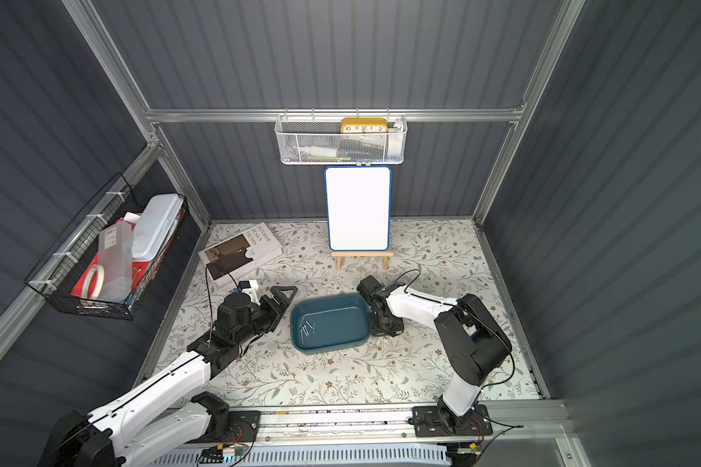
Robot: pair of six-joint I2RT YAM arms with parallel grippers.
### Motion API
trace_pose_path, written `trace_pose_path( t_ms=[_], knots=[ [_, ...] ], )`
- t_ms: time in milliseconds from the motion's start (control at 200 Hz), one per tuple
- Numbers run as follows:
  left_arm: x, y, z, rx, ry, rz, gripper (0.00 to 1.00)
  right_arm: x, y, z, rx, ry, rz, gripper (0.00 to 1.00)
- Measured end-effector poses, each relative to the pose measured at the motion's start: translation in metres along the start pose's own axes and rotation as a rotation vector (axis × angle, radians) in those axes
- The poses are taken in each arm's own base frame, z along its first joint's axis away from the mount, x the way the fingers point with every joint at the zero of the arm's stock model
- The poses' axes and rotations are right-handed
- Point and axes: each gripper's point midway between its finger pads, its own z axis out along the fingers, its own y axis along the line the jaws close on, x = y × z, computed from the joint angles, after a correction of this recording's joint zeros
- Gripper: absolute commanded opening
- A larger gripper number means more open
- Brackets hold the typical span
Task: Take out the screws from the storage box
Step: Place the screw at the center of the board.
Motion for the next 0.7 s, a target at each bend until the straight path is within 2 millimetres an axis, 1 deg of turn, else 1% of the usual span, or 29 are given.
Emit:
trace_pose_path(
  t_ms=[55, 120, 225, 310, 435, 505, 595, 700],
  knots=[
    [0.000, 0.000, 0.000, -0.001, 0.000, 0.000, 0.99, 0.000, 0.000, 0.000, 0.001, -0.001, -0.001, 0.21],
    [0.000, 0.001, 0.000, -0.004, 0.001, 0.000, 0.99, 0.000, 0.000, -0.001, 0.000, -0.002, 0.000, 0.21],
    [0.000, 0.002, 0.000, -0.016, 0.005, -0.002, 0.99, -0.001, -0.001, -0.009, -0.005, -0.016, 0.001, 0.21],
    [-0.001, 0.000, -0.002, -0.013, -0.001, -0.001, 0.99, -0.006, -0.004, -0.028, -0.013, -0.063, 0.006, 0.22],
    [-0.003, -0.006, -0.006, 0.005, -0.012, 0.001, 0.99, -0.021, -0.006, -0.073, -0.050, -0.199, 0.015, 0.23],
    [-0.004, -0.008, -0.006, 0.014, -0.016, 0.002, 0.99, -0.025, -0.007, -0.094, -0.078, -0.265, 0.011, 0.24],
    [-0.005, -0.009, -0.006, 0.018, -0.019, -0.001, 0.99, -0.025, -0.007, -0.111, -0.103, -0.299, -0.002, 0.25],
    [-0.006, -0.009, -0.007, 0.018, -0.028, -0.006, 0.99, -0.025, 0.000, -0.121, -0.134, -0.308, -0.028, 0.26]
  ],
)
